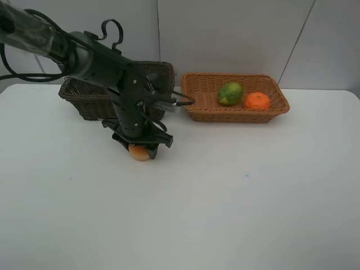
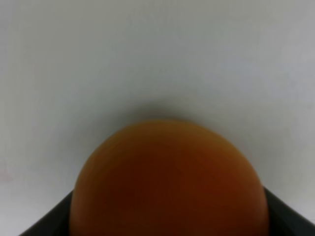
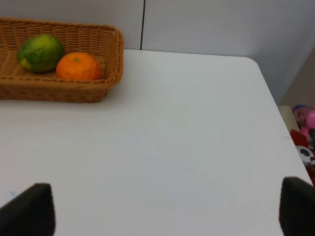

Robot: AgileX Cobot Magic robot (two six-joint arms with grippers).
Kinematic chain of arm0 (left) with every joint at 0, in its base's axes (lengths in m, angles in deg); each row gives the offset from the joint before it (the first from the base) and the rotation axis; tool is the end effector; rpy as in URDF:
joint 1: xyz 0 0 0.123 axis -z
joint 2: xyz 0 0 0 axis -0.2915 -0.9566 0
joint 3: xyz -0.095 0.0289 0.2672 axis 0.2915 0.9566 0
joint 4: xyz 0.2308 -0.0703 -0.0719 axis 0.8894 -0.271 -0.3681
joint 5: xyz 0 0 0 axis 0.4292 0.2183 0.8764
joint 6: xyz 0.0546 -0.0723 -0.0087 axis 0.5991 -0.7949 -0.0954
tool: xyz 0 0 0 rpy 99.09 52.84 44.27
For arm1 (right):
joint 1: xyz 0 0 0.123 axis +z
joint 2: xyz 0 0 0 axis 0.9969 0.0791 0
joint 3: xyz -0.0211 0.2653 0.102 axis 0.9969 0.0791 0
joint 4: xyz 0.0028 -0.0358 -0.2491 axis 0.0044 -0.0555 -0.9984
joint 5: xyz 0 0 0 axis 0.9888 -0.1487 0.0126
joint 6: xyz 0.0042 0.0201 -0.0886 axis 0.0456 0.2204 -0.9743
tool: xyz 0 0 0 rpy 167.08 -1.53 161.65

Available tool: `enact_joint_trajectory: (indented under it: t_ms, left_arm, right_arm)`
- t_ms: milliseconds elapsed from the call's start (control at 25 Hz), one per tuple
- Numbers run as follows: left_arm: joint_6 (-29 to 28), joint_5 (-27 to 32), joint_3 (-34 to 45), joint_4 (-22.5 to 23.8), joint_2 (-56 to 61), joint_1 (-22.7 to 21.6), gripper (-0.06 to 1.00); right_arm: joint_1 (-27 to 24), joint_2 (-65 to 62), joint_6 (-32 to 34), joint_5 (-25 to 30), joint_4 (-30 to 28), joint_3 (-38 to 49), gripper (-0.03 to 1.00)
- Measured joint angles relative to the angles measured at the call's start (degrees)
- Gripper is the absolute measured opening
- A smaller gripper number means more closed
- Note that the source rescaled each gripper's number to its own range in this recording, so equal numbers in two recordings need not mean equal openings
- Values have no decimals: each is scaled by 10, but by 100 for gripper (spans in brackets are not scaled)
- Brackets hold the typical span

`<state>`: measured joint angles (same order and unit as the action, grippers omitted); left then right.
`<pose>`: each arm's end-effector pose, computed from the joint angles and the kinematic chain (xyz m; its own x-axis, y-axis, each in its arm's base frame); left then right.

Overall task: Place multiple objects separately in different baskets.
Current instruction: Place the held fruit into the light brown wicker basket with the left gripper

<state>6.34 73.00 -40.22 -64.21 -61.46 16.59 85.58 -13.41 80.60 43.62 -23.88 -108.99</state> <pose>0.3416 -0.2196 0.0949 -0.9158 0.3302 -0.2287 0.3374 0.9413 0.0079 -0.0092 -0.0147 0.2882 -0.4124 -0.0839 -0.9071 0.1114 0.9836 -0.1416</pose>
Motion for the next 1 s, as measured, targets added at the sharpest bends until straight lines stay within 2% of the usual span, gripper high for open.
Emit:
enact_joint_trajectory:
  t_ms: [320,440,800,880,1000]
  left_arm:
    - [0,141,-116,-1,25,18,74]
    - [0,165,-169,-3,25,36,74]
    - [0,152,-353,-2,-15,58,74]
    - [0,132,-375,8,-27,60,74]
    - [2,72,-383,33,-42,60,74]
  right_arm:
    - [0,0,0,0,0,0,98]
    - [0,0,0,0,0,0,98]
    - [0,0,0,0,0,0,98]
    - [0,0,0,0,0,0,98]
    - [0,0,0,0,0,0,98]
